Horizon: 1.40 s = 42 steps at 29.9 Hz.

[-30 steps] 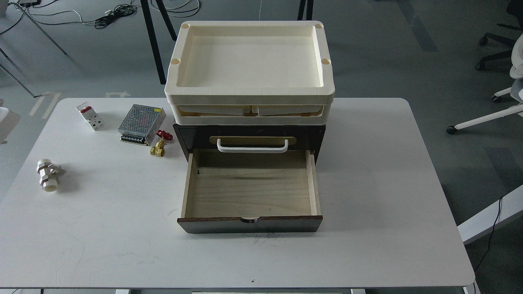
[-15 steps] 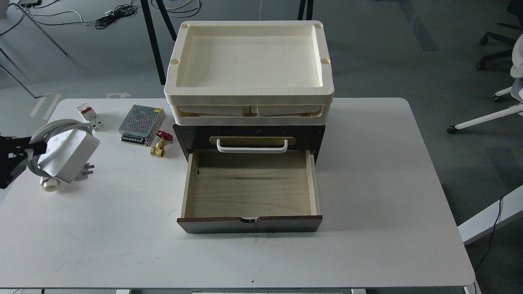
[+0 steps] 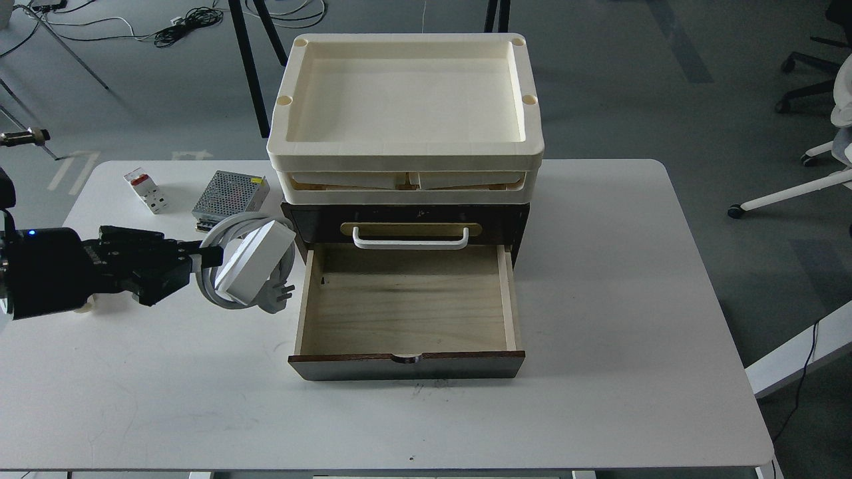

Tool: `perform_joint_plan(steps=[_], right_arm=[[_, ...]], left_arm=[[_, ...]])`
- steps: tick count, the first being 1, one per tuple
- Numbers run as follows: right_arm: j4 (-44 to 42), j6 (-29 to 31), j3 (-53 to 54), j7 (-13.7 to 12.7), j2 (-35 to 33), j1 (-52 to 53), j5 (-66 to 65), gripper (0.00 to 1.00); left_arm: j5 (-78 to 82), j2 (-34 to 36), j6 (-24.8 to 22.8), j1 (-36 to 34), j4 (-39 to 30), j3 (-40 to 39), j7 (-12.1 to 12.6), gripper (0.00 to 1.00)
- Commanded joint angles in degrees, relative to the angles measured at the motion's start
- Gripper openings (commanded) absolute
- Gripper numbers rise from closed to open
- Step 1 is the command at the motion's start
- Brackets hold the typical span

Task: Put charging cable into cabinet
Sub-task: 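Carry the power strip over the open drawer and lower it inside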

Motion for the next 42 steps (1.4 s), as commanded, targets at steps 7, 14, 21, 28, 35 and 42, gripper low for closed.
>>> perform_joint_plan(steps=[7,14,21,28,35,42], right_arm=[[-0.5,0.0,0.0,0.0,-0.4,-0.3,-0.2,0.99],[-1.1,0.0,0.0,0.0,-0.2,-0.5,-0.2,0.99],[-1.1,0.0,0.1,0.0,-0.2,-0.5,-0.2,0.99],[-1.1,0.0,0.1,0.0,-0.3,-0.6,-0.2,0.99],[-1.1,0.0,0.1,0.0,-0.5,-0.8,-0.2,0.99],[-1.1,0.0,0.2,0.0,-0.6,-1.1,-0.2,0.99]], left_arm=[[-8.0,-8.1,-6.2,-5.0,-0.1,-0.3,0.0,0.01],[-8.9,-15.6,-7.0,-3.7,0.1,-0.2,0.0,0.01],[-9.5,-22.3,-7.0,-1.9,4.7,0.3,0.0,0.01],[-9.6,-26.4,-7.1,-0.6,12.2,0.4,0.0,0.01],[-9.2,-30.5,-7.0,3.1,20.6,0.5,0.0,0.01],[-8.7,-31.0,-6.9,4.7,21.7,0.7,0.0,0.01]])
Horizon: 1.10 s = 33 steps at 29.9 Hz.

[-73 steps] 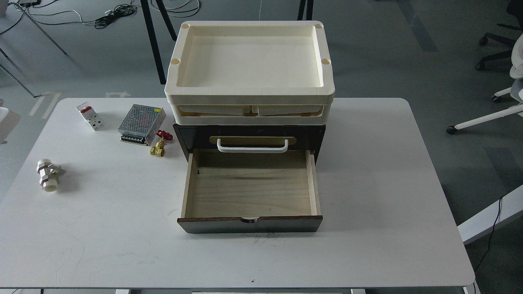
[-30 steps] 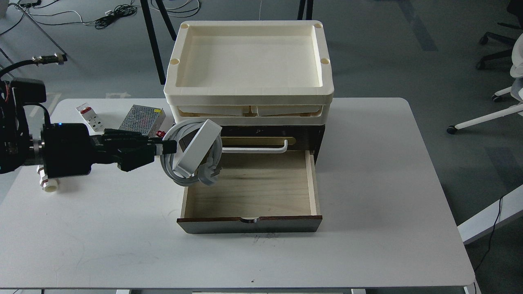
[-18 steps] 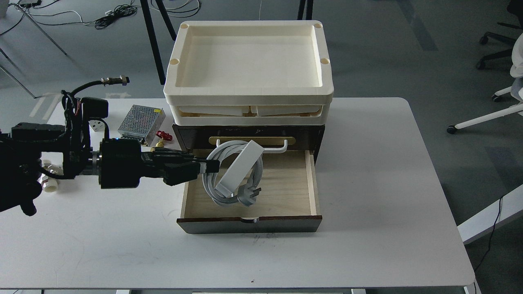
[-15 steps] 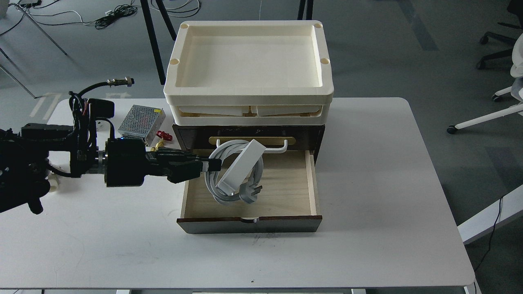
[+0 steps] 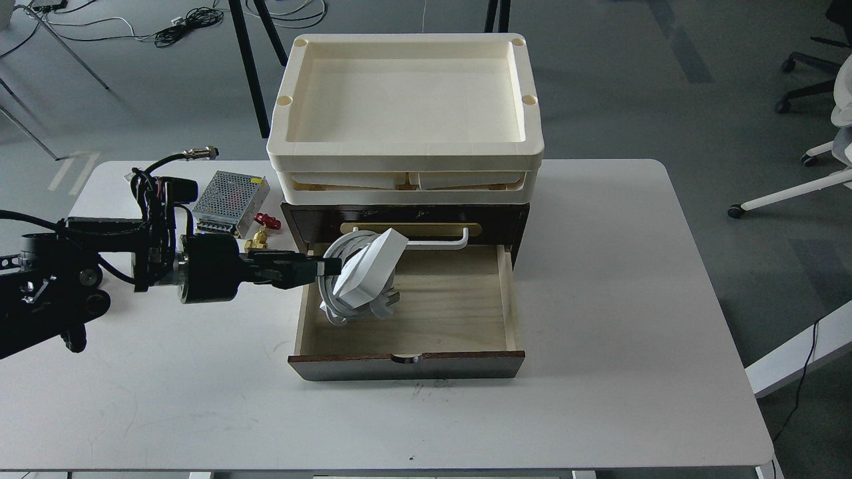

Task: Put charging cable into cabinet
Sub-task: 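Carry the power strip over the open drawer and lower it inside, then open the left gripper to release the power strip in the drawer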

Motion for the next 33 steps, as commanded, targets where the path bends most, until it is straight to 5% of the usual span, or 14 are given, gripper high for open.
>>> perform_joint_plan(steps=[1,14,17,22,33], right_arm=[[0.0,0.0,0.1,0.0,0.0,-0.2,0.0,0.99],[0.0,0.0,0.2,0.0,0.0,-0.3,0.0,0.99],[0.0,0.0,0.2,0.0,-0.1,-0.3,0.0,0.99],[-0.1,0.0,0.2,0.0,-0.2,-0.3,0.0,0.99],[0.0,0.0,0.4,0.0,-0.1,-0.3,0.0,0.99]], left_arm=[[0.1,0.0,0.1,0.5,0.3,0.1,0.0,0.01],[0.0,-0.5,0.1,1.0,1.4,-0.4,0.0,0.09],[-0.4,-1.2,0.3,1.1,1.4,-0.7,0.0,0.37],[-0.6,-1.4,0.8,1.1,1.3,-0.9,0.0,0.57],[-5.0,0.1,0.5,1.1,1.4,-1.3,0.0,0.80]])
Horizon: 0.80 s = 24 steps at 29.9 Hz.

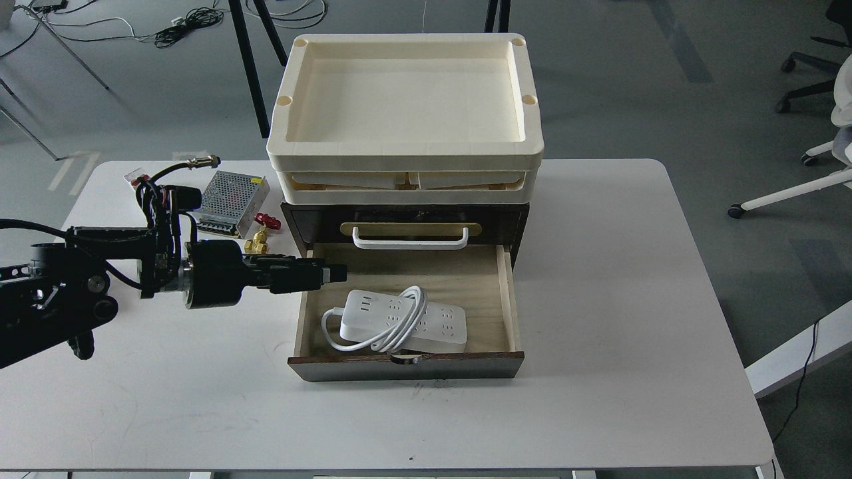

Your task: Put charging cable into cabinet

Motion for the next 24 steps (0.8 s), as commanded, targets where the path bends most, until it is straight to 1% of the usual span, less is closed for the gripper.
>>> perform_joint_plan(steps=[1,5,7,9,10,13,17,19,20,22,24], right_arm=[[0.0,0.0,0.0,0.0,0.0,0.0,0.0,0.99],[0.1,0.0,0.2,0.0,-0.3,1.7,0.0,0.99],[0.0,0.0,0.3,0.0,-0.6,4.2,0.0,0.99],[0.0,0.0,-0.1,0.0,-0.7,6.4,0.0,0.99],[0.0,0.0,-0.3,0.0,-0.7,6.9,0.0,0.99],[0.0,0.0,-0.7,0.0,0.5,7.1,-0.3,0.99],[1.2,0.0,0.0,-0.1,3.4,8.4,0.0,0.99],[3.6,0.0,-0.5,-0.2,4.2,8.7,-0.2,0.99],[6.0,0.0,-0.7,-0.2,4.5,8.6,-0.3,0.99],[14.3,0.0,-0.9,-0.2,3.6,8.7,-0.4,0.99],[20.7,0.0,-0.9,-0.1,2.7,9.1,-2.6,0.99]], left_arm=[[-6.7,1.6,0.2,-0.1,0.2,-1.2,0.0,0.80],[-24.3,7.8,-0.5,0.0,0.2,-8.5,0.0,0.82],[-36.6,10.6,-1.2,0.0,0.2,-11.2,0.0,0.82],[-49.1,11.9,-2.8,0.0,1.3,-13.1,0.0,0.84],[-54.3,12.0,-4.1,-0.1,3.1,-14.2,0.0,0.85],[-66.8,10.6,-12.3,0.1,13.1,-18.4,0.0,0.87],[-78.9,6.1,-12.3,-0.1,25.6,-20.5,0.0,0.87],[-84.4,4.1,-12.3,0.1,33.1,-20.6,0.0,0.89],[-85.9,2.8,-12.3,0.1,36.1,-20.6,0.0,0.90],[-86.8,-1.4,-12.3,-0.1,42.6,-20.7,0.0,0.90],[-86.8,-4.0,-12.3,-0.2,46.1,-20.6,0.0,0.91]])
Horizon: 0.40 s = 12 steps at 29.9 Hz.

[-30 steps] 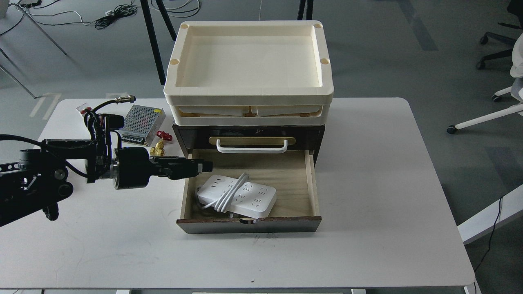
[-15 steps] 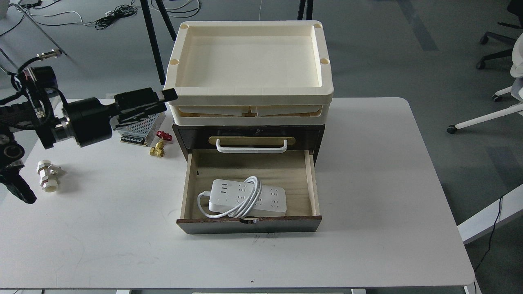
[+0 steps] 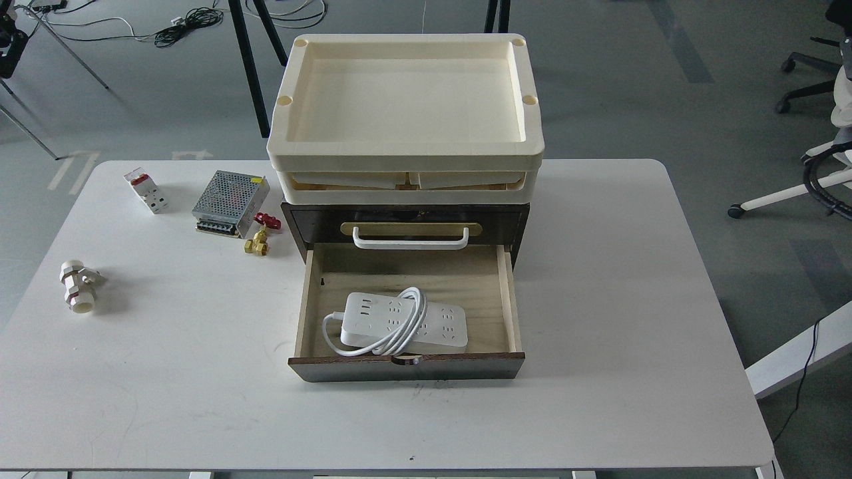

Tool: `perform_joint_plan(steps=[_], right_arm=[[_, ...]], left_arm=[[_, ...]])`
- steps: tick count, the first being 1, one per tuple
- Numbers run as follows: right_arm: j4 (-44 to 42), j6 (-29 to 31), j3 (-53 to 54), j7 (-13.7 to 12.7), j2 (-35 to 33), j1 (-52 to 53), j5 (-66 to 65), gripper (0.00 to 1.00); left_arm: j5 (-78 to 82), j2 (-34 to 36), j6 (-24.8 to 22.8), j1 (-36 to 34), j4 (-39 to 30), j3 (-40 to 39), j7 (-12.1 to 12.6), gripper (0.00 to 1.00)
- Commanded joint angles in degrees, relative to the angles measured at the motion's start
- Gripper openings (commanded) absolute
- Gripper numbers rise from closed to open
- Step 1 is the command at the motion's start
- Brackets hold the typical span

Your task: Put charging cable into cabinet

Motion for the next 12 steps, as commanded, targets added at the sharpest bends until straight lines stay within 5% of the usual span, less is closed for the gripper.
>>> perform_joint_plan(steps=[1,12], right_arm=[[11.7,0.0,-0.1,0.1,-1.8,0.9,-4.4,0.99],[17.2,0.0,4.9,0.2,-3.0,1.0,-10.5,0.99]], left_arm=[[-0.7,-4.1,0.0,-0.2,6.3,0.1,0.0,0.91],[-0.6,-4.3,0.0,1.2,6.5,0.8,0.0,0.95]])
